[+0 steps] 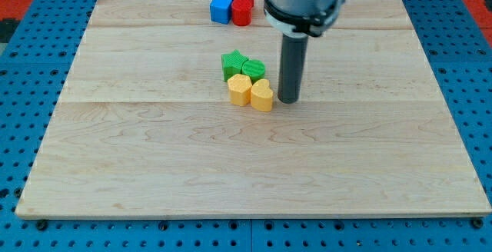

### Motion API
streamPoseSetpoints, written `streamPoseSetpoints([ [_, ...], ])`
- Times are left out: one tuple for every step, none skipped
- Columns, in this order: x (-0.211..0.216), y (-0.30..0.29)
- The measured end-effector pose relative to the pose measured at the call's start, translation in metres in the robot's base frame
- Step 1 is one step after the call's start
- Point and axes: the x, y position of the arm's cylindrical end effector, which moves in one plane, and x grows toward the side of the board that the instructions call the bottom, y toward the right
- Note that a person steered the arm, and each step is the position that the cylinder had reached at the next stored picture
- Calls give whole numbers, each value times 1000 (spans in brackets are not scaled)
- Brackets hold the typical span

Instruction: Slightly push the yellow blocks into the green blocks

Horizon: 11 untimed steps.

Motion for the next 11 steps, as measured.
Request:
streamPoseSetpoints([
  [24, 4],
  [21, -18],
  [10, -27],
  [5, -27],
  [5, -27],
  [0, -27],
  [-5, -27],
  [-6, -27],
  [-11, -27],
  [-18, -27],
  [-18, -16],
])
